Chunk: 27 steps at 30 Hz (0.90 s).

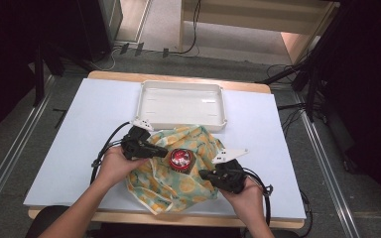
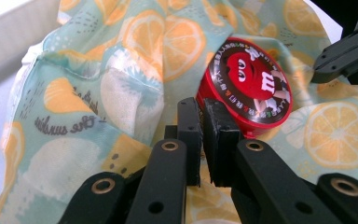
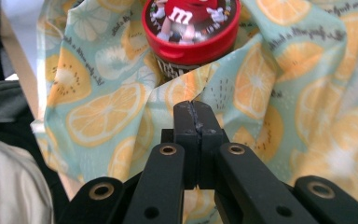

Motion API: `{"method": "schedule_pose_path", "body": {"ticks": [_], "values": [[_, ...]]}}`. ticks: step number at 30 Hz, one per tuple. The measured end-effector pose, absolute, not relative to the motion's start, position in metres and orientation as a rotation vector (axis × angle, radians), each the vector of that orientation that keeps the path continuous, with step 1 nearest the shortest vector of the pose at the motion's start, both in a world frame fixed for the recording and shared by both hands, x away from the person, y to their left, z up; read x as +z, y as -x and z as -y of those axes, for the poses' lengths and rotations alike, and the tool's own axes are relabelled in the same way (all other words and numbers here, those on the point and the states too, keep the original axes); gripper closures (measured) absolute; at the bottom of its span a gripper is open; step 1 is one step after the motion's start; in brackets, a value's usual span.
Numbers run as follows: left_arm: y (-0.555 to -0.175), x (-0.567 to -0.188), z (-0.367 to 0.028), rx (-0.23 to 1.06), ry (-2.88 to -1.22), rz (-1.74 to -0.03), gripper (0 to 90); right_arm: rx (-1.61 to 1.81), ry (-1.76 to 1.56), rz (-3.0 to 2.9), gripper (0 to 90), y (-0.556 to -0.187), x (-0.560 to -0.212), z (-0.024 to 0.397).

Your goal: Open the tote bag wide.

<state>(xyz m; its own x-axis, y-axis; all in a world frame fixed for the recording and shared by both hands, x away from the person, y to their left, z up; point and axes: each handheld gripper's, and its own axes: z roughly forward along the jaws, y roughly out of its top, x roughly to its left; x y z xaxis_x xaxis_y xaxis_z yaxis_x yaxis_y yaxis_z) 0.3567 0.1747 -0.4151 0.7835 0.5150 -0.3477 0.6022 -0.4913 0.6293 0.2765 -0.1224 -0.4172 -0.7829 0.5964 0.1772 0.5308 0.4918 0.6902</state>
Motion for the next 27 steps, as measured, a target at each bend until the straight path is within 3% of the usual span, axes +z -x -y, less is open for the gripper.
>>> {"method": "schedule_pose_path", "body": {"ticks": [27], "values": [[-0.353,-0.428,-0.195,-0.146,-2.205,-0.906,86.1,1.136,-1.189,-2.538,90.0,-0.261,-0.430,0.192]]}}
